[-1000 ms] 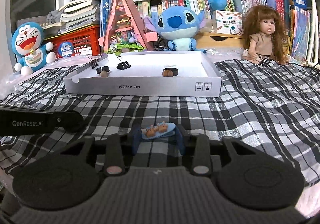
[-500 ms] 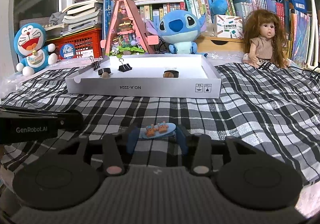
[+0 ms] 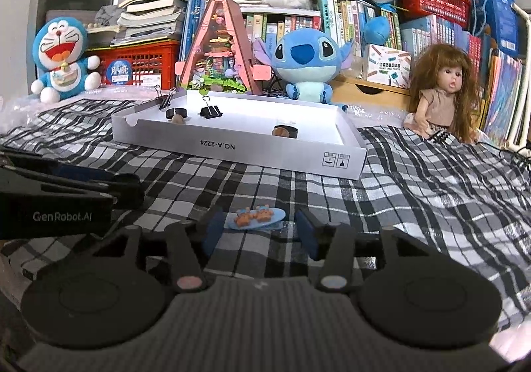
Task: Organize rigid objects
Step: 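Grasp the black round lid with the left gripper while the right gripper grasps the small blue plate, then carry the black lid and blue plate over the white tray with both grippers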
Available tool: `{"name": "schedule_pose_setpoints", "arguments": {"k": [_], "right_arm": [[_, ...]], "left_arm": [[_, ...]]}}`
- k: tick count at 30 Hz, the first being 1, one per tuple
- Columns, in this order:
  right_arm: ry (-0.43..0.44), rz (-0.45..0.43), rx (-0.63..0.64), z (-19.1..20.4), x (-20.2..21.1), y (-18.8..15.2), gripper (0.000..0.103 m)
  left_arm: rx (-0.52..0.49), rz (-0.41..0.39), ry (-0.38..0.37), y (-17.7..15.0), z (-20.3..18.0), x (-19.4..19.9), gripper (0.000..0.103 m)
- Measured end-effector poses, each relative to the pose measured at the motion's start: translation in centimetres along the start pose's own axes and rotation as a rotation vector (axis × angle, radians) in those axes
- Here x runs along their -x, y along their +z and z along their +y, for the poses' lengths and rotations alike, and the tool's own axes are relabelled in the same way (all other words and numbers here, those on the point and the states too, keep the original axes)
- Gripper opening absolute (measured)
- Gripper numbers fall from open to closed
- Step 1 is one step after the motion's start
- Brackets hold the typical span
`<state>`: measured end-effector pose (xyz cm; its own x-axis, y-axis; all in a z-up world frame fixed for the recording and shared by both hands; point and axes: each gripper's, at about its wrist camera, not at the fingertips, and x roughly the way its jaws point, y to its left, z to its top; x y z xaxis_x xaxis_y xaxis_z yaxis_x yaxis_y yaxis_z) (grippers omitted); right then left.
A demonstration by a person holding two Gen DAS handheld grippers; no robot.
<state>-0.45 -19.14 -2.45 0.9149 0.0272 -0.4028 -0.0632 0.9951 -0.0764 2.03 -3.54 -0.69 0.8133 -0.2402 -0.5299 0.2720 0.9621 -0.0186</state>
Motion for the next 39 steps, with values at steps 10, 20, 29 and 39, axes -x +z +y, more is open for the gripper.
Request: {"name": "schedule_pose_setpoints", "arguments": {"k": [10, 20, 29, 39], "right_arm": [[0.014, 0.014, 0.023, -0.1, -0.6, 0.3, 0.065], [0.057, 0.026, 0.018, 0.2, -0.8, 0.4, 0.044], [0.064, 0.019, -0.032, -0.2, -0.4, 1.3, 0.043], [0.060, 0.031, -0.092, -1.1, -1.0, 3.2, 0.043]], "left_arm": [[-0.018, -0.006, 0.033, 0.1, -0.2, -0.7, 0.038], [-0.020, -0.010, 0.029, 0.1, -0.4, -0.7, 0.030], [0.005, -0.002, 0.023, 0.8, -0.1, -0.2, 0.030], [0.037, 0.005, 0.021, 3.6, 0.9, -0.4, 0.030]]}}
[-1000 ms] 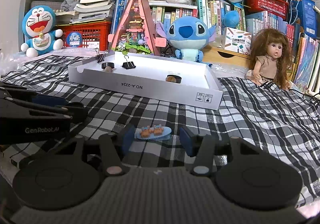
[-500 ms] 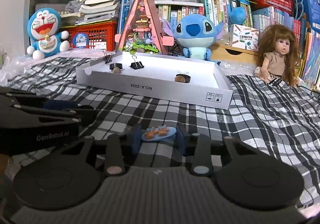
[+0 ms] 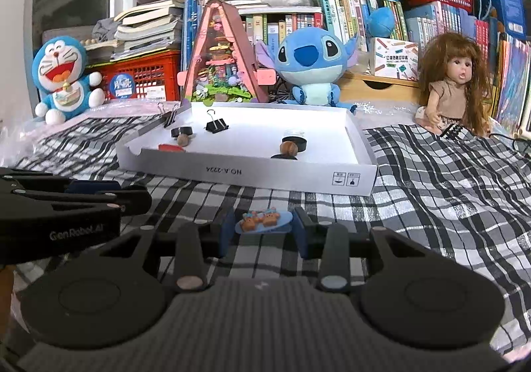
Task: Organize rigid objects
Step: 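Carry the black lid and blue plate over the white tray with both grippers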
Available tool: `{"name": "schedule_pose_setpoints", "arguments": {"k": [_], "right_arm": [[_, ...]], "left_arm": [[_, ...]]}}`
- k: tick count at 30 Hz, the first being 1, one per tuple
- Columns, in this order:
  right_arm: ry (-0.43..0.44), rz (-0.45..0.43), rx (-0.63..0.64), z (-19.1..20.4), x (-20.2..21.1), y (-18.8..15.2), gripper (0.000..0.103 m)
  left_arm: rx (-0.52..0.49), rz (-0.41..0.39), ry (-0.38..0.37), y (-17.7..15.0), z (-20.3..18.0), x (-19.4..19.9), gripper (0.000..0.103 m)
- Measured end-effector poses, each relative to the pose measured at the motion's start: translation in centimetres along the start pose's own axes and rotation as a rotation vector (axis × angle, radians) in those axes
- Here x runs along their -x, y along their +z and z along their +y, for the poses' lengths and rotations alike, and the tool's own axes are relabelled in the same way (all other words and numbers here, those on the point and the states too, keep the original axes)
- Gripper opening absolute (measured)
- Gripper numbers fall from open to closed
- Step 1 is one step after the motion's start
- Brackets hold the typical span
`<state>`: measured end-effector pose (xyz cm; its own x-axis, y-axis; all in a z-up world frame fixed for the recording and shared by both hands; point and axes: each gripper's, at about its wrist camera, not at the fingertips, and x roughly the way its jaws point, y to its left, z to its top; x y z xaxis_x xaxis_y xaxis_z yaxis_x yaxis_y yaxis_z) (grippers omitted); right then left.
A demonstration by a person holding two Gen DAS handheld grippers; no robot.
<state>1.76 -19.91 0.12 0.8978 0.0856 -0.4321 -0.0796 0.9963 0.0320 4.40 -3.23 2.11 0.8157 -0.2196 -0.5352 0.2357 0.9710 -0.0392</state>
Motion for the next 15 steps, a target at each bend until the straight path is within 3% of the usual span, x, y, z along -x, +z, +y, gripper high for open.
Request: {"name": "schedule_pose_setpoints", "arguments": {"k": [15], "right_arm": [[-0.001, 0.002, -0.040, -0.8, -0.9, 2.1, 0.043]], "left_arm": [[0.018, 0.012, 0.011, 1.3, 0.6, -0.6, 0.029]]}}
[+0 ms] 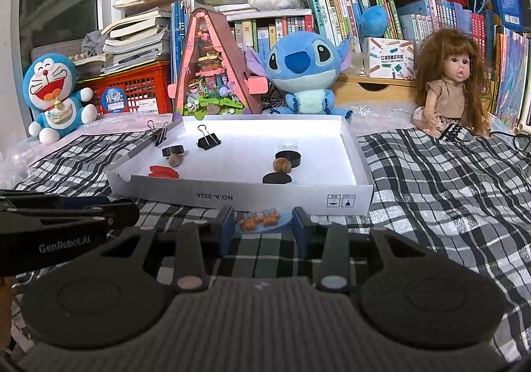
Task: Organize rigid objects
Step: 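Carry the black lid and blue plate over the white tray with both grippers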
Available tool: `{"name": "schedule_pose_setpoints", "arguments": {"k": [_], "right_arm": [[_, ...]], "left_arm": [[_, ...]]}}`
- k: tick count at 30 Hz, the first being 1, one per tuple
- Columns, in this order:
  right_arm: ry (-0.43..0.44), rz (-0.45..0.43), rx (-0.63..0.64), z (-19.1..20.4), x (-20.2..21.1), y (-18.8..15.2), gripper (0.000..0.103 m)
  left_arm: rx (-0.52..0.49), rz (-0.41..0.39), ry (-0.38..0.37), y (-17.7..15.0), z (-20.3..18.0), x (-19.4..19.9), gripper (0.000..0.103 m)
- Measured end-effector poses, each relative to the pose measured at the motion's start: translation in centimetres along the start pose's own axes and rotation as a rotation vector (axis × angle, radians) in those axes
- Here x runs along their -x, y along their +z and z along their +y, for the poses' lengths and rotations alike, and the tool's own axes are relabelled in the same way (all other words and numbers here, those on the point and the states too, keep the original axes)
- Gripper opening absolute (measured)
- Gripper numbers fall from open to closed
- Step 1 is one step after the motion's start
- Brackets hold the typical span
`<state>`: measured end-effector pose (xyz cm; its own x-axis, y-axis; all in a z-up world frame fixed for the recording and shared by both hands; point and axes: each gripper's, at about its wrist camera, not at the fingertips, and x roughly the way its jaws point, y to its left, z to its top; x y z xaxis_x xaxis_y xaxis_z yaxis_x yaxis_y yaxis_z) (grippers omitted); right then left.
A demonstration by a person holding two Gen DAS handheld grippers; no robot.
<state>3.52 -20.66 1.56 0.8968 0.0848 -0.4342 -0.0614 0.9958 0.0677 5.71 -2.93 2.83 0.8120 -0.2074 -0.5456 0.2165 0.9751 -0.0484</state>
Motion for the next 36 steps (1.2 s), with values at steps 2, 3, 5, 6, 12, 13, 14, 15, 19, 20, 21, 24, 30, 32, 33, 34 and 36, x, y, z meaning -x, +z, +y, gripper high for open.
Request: {"name": "schedule_pose_setpoints", "arguments": {"k": [2, 3, 5, 6, 12, 13, 14, 15, 19, 20, 21, 24, 30, 32, 33, 34, 36], "right_arm": [[0.001, 0.002, -0.002, 0.0, 0.0, 0.1, 0.043], [0.003, 0.003, -0.003, 0.1, -0.2, 0.2, 0.043], [0.003, 0.004, -0.003, 0.1, -0.3, 0.3, 0.043], [0.004, 0.005, -0.004, 0.1, -0.4, 0.3, 0.043], [0.007, 0.013, -0.021, 0.1, -0.8, 0.7, 0.043], [0.008, 0.015, -0.025, 0.0, -1.0, 0.8, 0.043], [0.010, 0.016, -0.027, -0.1, -1.0, 0.9, 0.044], [0.010, 0.018, -0.029, -0.1, -1.1, 1.0, 0.044], [0.009, 0.022, -0.030, -0.3, -1.5, 1.4, 0.044], [0.009, 0.024, -0.033, -0.3, -1.7, 1.5, 0.044], [0.009, 0.026, -0.037, -0.4, -1.8, 1.6, 0.044], [0.008, 0.032, -0.049, -0.6, -2.1, 1.9, 0.044], [0.010, 0.039, -0.060, -1.1, -3.0, 2.9, 0.044], [0.010, 0.040, -0.059, -1.2, -3.4, 3.4, 0.044], [0.010, 0.042, -0.061, -1.4, -3.6, 3.7, 0.044], [0.010, 0.043, -0.064, -1.5, -3.8, 3.9, 0.044], [0.010, 0.049, -0.073, -1.8, -4.2, 4.4, 0.044]], "left_arm": [[0.004, 0.001, -0.001, 0.0, 0.0, 0.0, 0.030], [0.008, 0.003, -0.003, 0.1, 0.0, -0.1, 0.030], [0.014, 0.004, -0.004, 0.3, 0.1, -0.2, 0.030], [0.016, 0.005, -0.003, 0.4, 0.2, -0.3, 0.030], [0.021, 0.009, -0.004, 1.0, 0.3, -0.5, 0.030], [0.019, 0.008, -0.004, 1.1, 0.3, -0.6, 0.030], [0.018, 0.007, -0.003, 1.2, 0.3, -0.6, 0.030], [0.017, 0.006, -0.003, 1.4, 0.3, -0.7, 0.030], [0.018, 0.003, 0.000, 2.1, 0.2, -1.1, 0.030], [0.020, 0.003, -0.001, 2.3, 0.3, -1.2, 0.030], [0.022, 0.003, -0.002, 2.4, 0.3, -1.3, 0.030], [0.017, -0.002, 0.000, 2.9, 0.1, -1.6, 0.030], [0.017, 0.008, -0.002, 3.9, 0.1, -2.7, 0.030], [0.019, 0.012, 0.003, 4.2, 0.2, -3.1, 0.030], [0.023, 0.014, 0.004, 4.4, 0.3, -3.4, 0.029], [0.028, 0.015, 0.004, 4.6, 0.3, -3.6, 0.030], [0.037, 0.018, 0.003, 5.0, 0.5, -4.0, 0.030]]}}
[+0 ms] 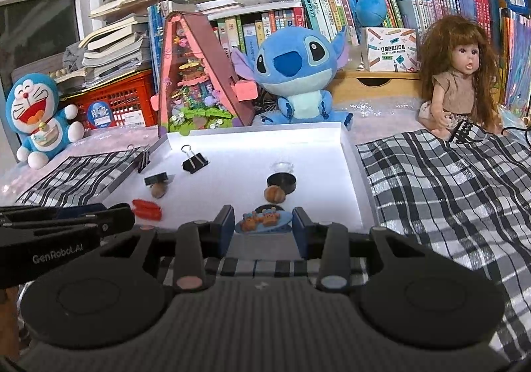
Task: Organize rigid objects
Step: 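Carry the black lid and blue plate over the white tray with both grippers, then lower the black lid and blue plate into the tray and open both grippers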
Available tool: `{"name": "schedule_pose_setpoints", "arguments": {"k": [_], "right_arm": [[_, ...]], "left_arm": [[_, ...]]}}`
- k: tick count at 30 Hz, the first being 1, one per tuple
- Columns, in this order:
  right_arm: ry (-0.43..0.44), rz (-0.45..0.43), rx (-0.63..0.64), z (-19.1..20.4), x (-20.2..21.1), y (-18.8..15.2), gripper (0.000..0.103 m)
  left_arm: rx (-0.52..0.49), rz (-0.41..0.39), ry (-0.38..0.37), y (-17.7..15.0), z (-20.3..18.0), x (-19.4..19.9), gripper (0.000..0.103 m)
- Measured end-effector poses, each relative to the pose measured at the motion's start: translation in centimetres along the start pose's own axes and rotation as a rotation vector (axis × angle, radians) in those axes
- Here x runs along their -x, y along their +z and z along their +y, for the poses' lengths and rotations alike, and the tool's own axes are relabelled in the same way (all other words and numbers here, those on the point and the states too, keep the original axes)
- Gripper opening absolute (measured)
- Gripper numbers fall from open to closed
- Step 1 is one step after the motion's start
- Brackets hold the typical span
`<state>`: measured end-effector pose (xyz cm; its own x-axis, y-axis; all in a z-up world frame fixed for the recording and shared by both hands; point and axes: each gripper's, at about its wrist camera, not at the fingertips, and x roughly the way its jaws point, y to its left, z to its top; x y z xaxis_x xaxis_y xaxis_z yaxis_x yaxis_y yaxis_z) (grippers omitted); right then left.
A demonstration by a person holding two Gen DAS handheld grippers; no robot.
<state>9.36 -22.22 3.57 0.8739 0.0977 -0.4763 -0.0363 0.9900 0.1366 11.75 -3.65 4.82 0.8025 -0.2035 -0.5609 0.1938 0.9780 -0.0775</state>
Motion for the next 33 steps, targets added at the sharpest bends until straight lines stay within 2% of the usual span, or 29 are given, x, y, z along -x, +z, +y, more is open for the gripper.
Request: {"name": "schedule_pose_setpoints", "arguments": {"k": [17, 33], "right_arm": [[-0.017, 0.022, -0.006, -0.9, -3.1, 2.7, 0.043], [-0.013, 0.065, -0.042, -1.6, -5.1, 3.6, 0.043]], "left_arm": [[0.025, 0.008, 0.025, 2.1, 0.9, -3.2, 0.030], [0.031, 0.033, 0.039, 3.3, 1.1, -5.4, 0.030]]}}
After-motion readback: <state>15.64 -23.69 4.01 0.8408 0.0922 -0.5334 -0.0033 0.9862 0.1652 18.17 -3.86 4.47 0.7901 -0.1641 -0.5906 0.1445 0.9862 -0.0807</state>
